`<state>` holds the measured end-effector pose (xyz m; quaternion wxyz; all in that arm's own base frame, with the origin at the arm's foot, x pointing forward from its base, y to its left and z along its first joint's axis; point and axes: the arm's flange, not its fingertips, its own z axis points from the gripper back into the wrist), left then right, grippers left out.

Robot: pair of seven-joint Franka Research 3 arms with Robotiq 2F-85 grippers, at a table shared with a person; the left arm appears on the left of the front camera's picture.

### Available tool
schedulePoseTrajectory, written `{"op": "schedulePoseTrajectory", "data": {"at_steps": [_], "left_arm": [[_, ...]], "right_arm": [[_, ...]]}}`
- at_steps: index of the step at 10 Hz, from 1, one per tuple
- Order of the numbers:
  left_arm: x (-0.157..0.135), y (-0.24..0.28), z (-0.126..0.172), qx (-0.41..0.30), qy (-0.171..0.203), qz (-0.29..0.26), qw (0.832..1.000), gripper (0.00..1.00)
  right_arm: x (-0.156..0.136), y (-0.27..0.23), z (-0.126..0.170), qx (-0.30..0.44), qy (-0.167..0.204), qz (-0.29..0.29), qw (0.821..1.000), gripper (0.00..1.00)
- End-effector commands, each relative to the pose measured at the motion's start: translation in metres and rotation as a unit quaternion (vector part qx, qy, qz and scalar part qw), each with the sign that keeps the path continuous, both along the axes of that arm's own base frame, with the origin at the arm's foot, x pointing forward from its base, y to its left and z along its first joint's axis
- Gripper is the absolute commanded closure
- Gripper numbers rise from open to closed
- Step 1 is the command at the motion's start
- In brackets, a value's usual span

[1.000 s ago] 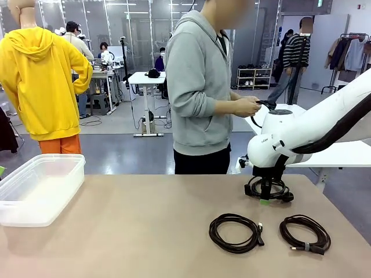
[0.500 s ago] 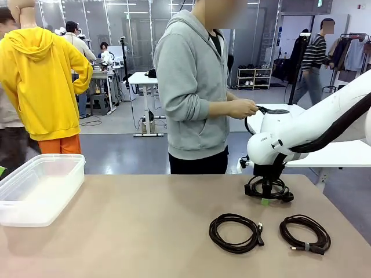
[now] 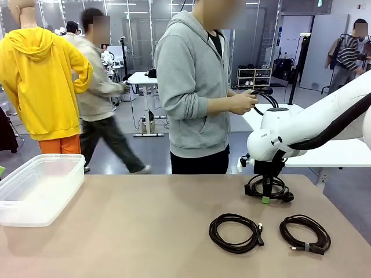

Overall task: Organize and store the cables.
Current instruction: Place the Power Cable into the Organizing box.

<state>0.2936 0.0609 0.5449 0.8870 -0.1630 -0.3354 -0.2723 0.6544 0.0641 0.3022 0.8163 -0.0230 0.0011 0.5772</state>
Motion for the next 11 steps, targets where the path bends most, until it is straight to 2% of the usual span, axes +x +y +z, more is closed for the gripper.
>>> {"op": "schedulePoseTrajectory", "data": {"at_steps": [1, 2, 3, 4, 5, 7, 10, 11], "left_arm": [[0.001, 0.0, 0.0, -0.001, -0.001, -0.005, 1.0, 0.0], [0.001, 0.0, 0.0, -0.001, -0.001, -0.005, 1.0, 0.0], [0.001, 0.0, 0.0, -0.001, -0.001, -0.005, 1.0, 0.0], [0.001, 0.0, 0.0, -0.001, -0.001, -0.005, 1.0, 0.0], [0.001, 0.0, 0.0, -0.001, -0.001, -0.005, 1.0, 0.0], [0.001, 0.0, 0.0, -0.001, -0.001, -0.005, 1.0, 0.0], [0.001, 0.0, 0.0, -0.001, -0.001, -0.005, 1.0, 0.0], [0.001, 0.0, 0.0, -0.001, -0.001, -0.005, 1.0, 0.0]], "right_arm": [[0.007, -0.001, 0.001, 0.008, 0.007, 0.011, 1.0, 1.0], [0.007, -0.001, 0.0, 0.01, 0.007, 0.012, 1.0, 1.0], [0.007, -0.002, -0.001, 0.014, 0.01, 0.013, 1.0, 0.86], [0.006, -0.003, 0.0, 0.018, 0.009, 0.012, 1.0, 0.96], [0.004, -0.005, 0.004, 0.02, 0.005, 0.012, 1.0, 1.0], [-0.006, -0.006, 0.034, 0.028, 0.002, 0.012, 1.0, 1.0], [-0.036, -0.005, 0.102, 0.016, -0.005, 0.013, 1.0, 1.0], [-0.046, -0.003, 0.115, 0.02, -0.01, 0.014, 1.0, 1.0]]}}
